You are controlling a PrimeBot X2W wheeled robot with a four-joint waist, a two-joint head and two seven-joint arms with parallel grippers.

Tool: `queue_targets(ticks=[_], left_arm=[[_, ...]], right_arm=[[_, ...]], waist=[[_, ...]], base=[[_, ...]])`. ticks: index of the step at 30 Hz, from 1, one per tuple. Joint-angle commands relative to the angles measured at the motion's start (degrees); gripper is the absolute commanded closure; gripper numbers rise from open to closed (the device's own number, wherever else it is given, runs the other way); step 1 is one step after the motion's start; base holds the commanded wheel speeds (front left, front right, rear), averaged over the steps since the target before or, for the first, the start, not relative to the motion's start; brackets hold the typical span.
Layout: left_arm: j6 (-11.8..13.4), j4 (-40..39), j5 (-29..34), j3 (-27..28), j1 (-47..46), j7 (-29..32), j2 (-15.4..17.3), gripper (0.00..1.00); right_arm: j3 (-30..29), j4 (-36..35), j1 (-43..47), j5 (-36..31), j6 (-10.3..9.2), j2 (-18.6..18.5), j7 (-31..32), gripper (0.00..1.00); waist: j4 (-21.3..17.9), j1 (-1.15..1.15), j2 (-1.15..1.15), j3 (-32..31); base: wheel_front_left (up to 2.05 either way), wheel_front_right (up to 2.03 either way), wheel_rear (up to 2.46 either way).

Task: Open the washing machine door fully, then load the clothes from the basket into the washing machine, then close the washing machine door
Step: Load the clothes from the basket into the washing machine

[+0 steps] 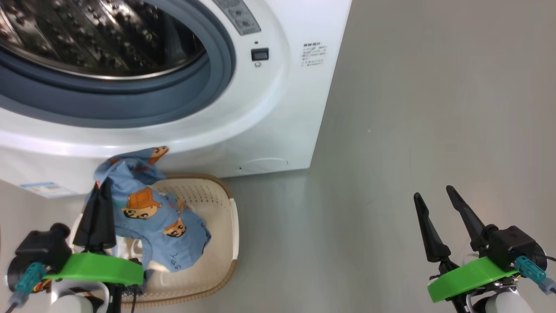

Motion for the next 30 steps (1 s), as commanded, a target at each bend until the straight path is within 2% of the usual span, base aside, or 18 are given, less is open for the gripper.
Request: queue_targets(ticks=[1,6,13,30], left_arm=[[-0.2,-2.4,0.8,2.3,0.5,-0.4,1.0,1.00],[-0.3,-7.6,2.5,4.2,2.9,-0.4,-0.1,1.00],[-0.4,-10.6,3.3,5.5,5.5,-0.4,-0.8,1.00],[-0.5,-12.4,3.7,7.3,10.2,-0.4,-1.6,1.00]], right_arm=[[1.5,-1.1,0.9,0.8,0.09,-0.4,-0.7,0.00],[1.9,-0.6,1.9,1.0,0.09,-0.3,-0.7,0.00],[2.3,-0.3,2.6,1.2,0.09,-0.1,-0.7,0.00],[2.8,-0.5,3.5,1.1,0.09,0.0,-0.7,0.00]], waist=[[0.0,0.00,0.00,-2.5],[-0.2,0.00,0.00,-4.9],[-0.7,0.00,0.00,-7.1],[-1.3,0.00,0.00,-9.5]], base=[[0.00,0.00,0.00],[0.00,0.00,0.00],[0.00,0.00,0.00],[0.00,0.00,0.00]])
